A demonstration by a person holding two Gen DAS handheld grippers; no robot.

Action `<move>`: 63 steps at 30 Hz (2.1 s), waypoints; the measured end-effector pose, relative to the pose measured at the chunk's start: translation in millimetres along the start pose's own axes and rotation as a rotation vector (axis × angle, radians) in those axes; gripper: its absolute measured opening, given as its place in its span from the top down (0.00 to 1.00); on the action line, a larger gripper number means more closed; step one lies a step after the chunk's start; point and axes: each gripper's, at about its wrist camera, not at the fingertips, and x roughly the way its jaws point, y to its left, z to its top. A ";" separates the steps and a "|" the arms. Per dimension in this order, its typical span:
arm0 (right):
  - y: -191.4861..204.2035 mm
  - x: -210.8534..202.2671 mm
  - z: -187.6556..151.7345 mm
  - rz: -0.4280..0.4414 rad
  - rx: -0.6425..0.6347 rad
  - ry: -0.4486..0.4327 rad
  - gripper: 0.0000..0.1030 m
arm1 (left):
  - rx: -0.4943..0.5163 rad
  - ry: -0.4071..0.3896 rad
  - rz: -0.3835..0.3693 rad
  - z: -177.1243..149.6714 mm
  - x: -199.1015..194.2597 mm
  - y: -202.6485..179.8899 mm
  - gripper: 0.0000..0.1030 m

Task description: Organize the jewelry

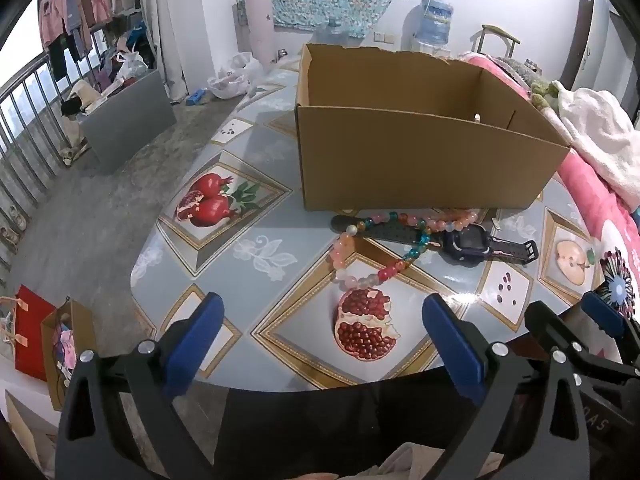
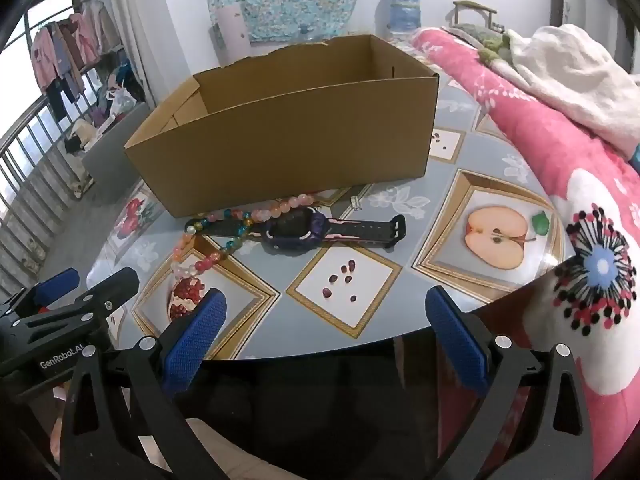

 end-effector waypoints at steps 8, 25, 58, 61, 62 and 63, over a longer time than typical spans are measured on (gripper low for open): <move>0.1 -0.3 0.3 -0.003 -0.003 0.001 0.07 | -0.001 -0.001 -0.002 -0.1 -0.1 0.0 0.05; 0.7 0.8 1.0 -0.007 -0.005 0.006 0.07 | -0.002 0.002 -0.004 -0.1 0.1 0.1 0.05; 2.6 1.0 4.1 -0.008 -0.005 0.009 0.07 | 0.003 -0.004 -0.006 -2.6 -5.0 -0.7 0.05; 2.2 0.7 3.5 -0.009 -0.004 0.008 0.07 | 0.003 -0.005 -0.006 -2.7 -5.1 -0.7 0.05; 2.0 0.7 3.4 -0.008 -0.004 0.009 0.07 | 0.003 -0.005 -0.007 -2.8 -5.2 -0.7 0.05; 2.8 2.2 2.5 -0.008 -0.003 0.010 0.07 | 0.003 -0.005 -0.007 -2.7 -5.0 -0.7 0.05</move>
